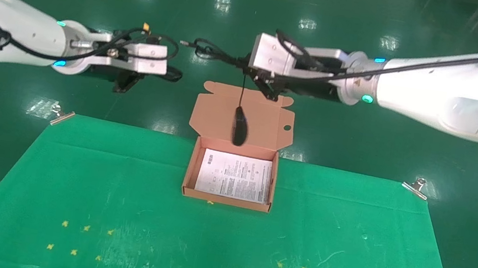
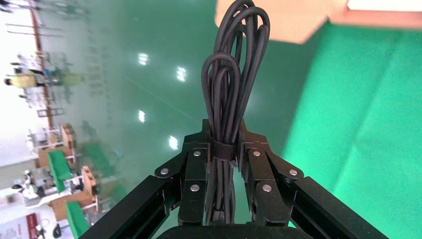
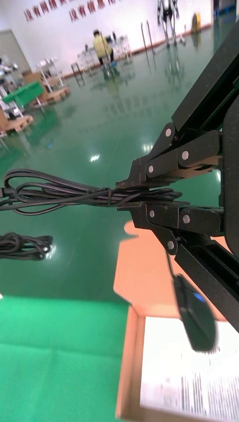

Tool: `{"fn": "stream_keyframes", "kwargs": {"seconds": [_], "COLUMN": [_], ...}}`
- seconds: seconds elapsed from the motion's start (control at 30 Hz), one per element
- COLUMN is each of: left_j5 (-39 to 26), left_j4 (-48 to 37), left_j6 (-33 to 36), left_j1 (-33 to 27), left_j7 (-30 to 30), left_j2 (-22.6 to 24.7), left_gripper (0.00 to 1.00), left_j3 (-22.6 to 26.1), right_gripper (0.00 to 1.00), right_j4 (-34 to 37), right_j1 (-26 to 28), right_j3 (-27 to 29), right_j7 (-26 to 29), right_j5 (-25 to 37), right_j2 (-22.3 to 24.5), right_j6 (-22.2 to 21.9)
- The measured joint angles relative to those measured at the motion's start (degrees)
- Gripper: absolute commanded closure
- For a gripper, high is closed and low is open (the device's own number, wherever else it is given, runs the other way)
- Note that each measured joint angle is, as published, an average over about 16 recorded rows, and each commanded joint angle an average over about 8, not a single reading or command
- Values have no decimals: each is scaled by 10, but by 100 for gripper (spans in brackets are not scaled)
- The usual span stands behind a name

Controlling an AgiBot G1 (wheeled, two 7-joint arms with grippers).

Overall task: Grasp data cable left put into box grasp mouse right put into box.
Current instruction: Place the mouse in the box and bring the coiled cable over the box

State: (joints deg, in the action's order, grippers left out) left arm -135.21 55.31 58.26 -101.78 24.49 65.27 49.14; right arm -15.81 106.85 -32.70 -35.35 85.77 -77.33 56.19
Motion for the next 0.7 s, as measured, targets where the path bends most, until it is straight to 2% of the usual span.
{"fn": "stream_keyframes", "kwargs": {"seconds": [0.43, 0.7], "left_j5": [-60, -86], "left_j4": [69, 103], "left_j6": [84, 111], "left_j1": [14, 20], "left_j7": [70, 97], "left_j2": [-39, -48], "left_gripper": [100, 100], "left_j3": [17, 24], "right_gripper": [100, 100], "right_j4": [-47, -75], "right_j1": [-58, -91], "right_j3": [-54, -101], "right_j7": [44, 79], "right_j5": [-12, -30], "right_j2": [-6, -8], "right_j6": [-30, -53]}}
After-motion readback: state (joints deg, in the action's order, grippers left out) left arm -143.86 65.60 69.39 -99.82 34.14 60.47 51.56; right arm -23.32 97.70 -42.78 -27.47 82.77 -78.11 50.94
